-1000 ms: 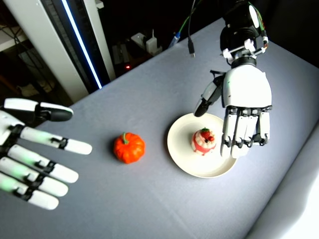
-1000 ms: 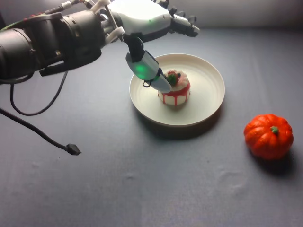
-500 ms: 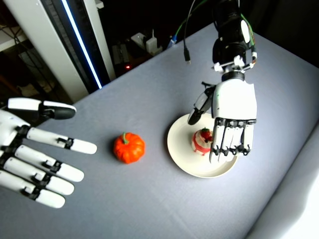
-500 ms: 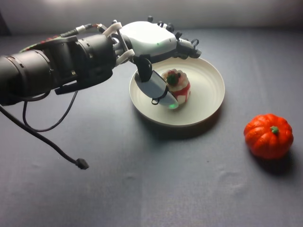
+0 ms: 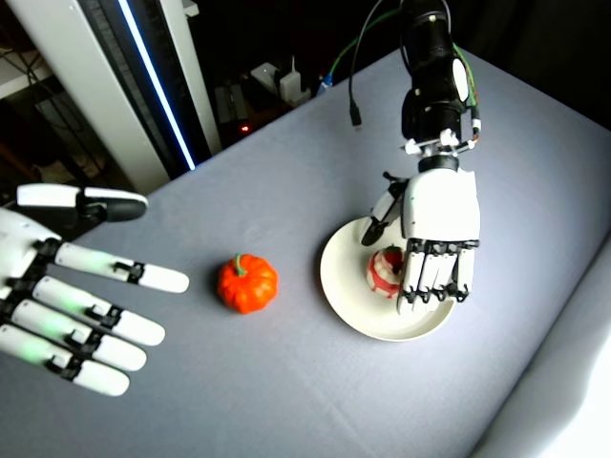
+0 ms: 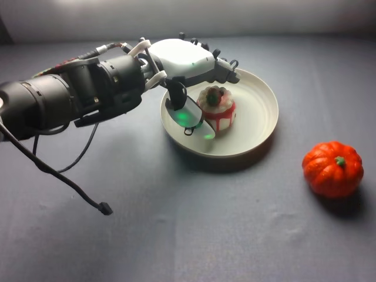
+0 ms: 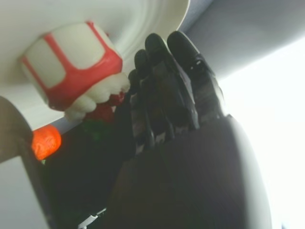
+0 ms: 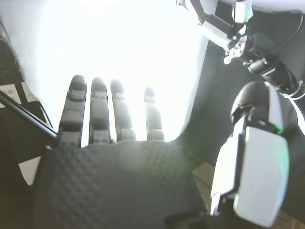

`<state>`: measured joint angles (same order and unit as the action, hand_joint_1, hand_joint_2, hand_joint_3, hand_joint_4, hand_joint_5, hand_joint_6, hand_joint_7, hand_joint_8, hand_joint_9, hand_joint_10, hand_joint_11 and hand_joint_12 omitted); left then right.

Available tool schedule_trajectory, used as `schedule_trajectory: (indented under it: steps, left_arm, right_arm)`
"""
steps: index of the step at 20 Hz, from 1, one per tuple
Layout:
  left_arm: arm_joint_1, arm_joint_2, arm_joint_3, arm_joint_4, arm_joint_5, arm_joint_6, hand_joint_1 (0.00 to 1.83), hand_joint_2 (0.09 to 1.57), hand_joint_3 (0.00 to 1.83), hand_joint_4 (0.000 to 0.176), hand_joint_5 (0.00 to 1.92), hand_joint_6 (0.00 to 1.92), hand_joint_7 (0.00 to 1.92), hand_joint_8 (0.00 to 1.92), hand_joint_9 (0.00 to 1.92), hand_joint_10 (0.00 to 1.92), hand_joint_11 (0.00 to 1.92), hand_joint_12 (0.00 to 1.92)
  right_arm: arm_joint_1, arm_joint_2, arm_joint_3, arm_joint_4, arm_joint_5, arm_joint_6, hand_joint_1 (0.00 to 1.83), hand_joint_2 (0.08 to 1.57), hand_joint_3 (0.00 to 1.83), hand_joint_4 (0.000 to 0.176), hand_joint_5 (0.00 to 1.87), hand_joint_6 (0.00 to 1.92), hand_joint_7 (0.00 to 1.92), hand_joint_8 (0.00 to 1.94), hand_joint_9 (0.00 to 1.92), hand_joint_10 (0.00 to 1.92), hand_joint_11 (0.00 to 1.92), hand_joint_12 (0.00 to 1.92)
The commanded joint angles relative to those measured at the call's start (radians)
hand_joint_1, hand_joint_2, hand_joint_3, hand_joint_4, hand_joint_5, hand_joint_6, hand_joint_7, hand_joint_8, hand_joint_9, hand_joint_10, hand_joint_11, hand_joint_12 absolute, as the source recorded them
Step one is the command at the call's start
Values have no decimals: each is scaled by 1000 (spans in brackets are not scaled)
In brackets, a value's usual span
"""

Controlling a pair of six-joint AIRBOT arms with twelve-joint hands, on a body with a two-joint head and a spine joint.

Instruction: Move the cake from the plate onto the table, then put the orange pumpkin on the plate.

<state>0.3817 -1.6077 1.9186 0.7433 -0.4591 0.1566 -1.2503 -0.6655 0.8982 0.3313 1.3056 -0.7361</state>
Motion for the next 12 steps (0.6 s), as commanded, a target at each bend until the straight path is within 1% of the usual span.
schedule_trajectory:
  steps: [1, 2, 4, 5, 6, 7, 8, 9, 10, 11, 12]
  left_arm:
    - [-3, -6, 10, -30, -91, 0, 901, 851, 8, 0, 499, 4, 653, 11, 711, 22, 261, 1163]
    - [-12, -11, 16, -16, -95, 0, 896, 861, 2, 0, 510, 2, 663, 5, 673, 2, 170, 1276]
    - [-21, -23, 27, -14, -108, 0, 910, 861, 1, 0, 514, 3, 669, 6, 682, 6, 183, 1291]
    - [-25, -28, 30, -11, -112, 0, 925, 853, 1, 0, 551, 9, 669, 2, 651, 0, 130, 1321]
    - [-26, -31, 31, -11, -113, 0, 925, 853, 1, 0, 551, 9, 669, 2, 651, 0, 130, 1321]
    - [-28, -34, 34, -11, -114, 0, 982, 856, 1, 0, 598, 10, 680, 2, 628, 0, 25, 1374]
    - [-30, -40, 39, -11, -117, 0, 982, 856, 1, 0, 598, 10, 680, 2, 628, 0, 25, 1374]
    - [-32, -48, 47, -11, -122, 0, 972, 880, 5, 0, 628, 12, 668, 0, 594, 0, 0, 1448]
    - [-32, -56, 54, -7, -127, 0, 952, 886, 7, 0, 645, 17, 657, 0, 587, 0, 0, 1455]
    - [-33, -60, 59, 4, -130, 0, 955, 889, 4, 0, 703, 32, 688, 10, 616, 12, 0, 1494]
    - [-34, -62, 61, 14, -130, 0, 955, 889, 4, 0, 703, 32, 688, 10, 616, 12, 0, 1494]
  right_arm:
    - [12, 4, 8, 17, 122, 5, 306, 875, 0, 176, 0, 0, 0, 0, 0, 0, 0, 0]
    - [15, 3, 9, 14, 118, 5, 296, 859, 0, 176, 0, 0, 0, 0, 0, 0, 0, 0]
    - [23, 3, 12, 9, 111, 6, 306, 863, 0, 176, 0, 0, 0, 0, 0, 0, 0, 0]
    - [26, 3, 13, 6, 108, 6, 286, 849, 0, 176, 0, 0, 0, 0, 0, 0, 0, 0]
    - [26, 3, 13, 6, 107, 6, 286, 849, 0, 176, 0, 0, 0, 0, 0, 0, 0, 0]
    - [26, 3, 14, 6, 107, 6, 293, 856, 0, 176, 0, 0, 0, 0, 0, 0, 0, 0]
    - [26, 3, 14, 6, 107, 6, 293, 856, 0, 176, 0, 0, 0, 0, 0, 0, 0, 0]
    - [26, 3, 14, 6, 107, 9, 304, 842, 0, 176, 0, 0, 0, 0, 0, 0, 0, 0]
    - [25, 3, 14, 5, 107, 9, 323, 830, 0, 176, 0, 0, 0, 0, 0, 0, 0, 0]
    - [25, 3, 14, 4, 107, 9, 342, 827, 0, 176, 0, 0, 0, 0, 0, 0, 0, 0]
    - [25, 3, 14, 3, 107, 11, 342, 827, 0, 176, 0, 0, 0, 0, 0, 0, 0, 0]
